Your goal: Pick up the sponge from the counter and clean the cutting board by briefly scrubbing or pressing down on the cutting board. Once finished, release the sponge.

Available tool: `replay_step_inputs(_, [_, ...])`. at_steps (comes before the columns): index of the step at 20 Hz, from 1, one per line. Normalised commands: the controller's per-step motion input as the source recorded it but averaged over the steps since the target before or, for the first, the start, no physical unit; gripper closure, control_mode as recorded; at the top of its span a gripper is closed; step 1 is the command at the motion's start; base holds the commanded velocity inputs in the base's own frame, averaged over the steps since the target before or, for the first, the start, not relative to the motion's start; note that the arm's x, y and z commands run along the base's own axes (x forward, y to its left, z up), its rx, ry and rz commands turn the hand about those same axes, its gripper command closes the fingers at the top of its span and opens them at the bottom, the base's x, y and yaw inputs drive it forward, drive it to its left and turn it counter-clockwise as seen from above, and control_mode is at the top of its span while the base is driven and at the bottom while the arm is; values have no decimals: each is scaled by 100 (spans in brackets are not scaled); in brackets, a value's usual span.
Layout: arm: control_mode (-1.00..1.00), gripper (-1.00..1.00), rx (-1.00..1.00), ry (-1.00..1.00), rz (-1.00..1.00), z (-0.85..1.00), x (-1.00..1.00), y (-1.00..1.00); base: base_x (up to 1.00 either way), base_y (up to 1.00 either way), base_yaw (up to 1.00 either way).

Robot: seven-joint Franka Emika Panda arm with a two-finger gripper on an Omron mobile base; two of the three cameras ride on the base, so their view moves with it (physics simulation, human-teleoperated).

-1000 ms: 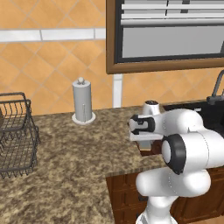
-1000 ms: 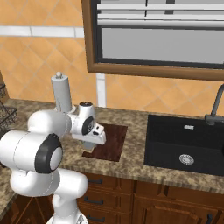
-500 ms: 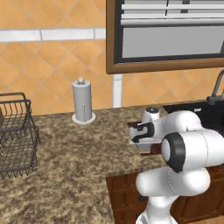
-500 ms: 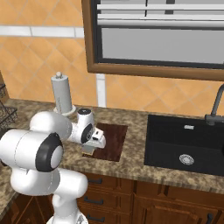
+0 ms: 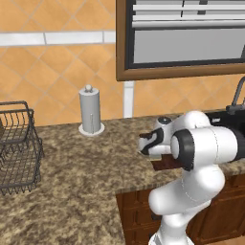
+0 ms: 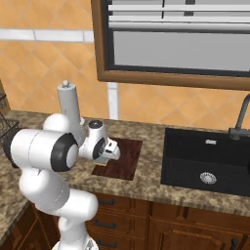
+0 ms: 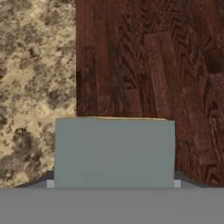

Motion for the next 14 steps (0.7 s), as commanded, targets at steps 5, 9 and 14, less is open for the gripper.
replay_step_inputs(5, [-100,100,0,-8,0,-2,63,0,0,0,0])
replay_step_inputs(9, [-100,100,0,-7,0,-10,73,0,0,0,0])
replay_step_inputs(14, [-100,100,0,-6,0,-25,78,0,0,0,0])
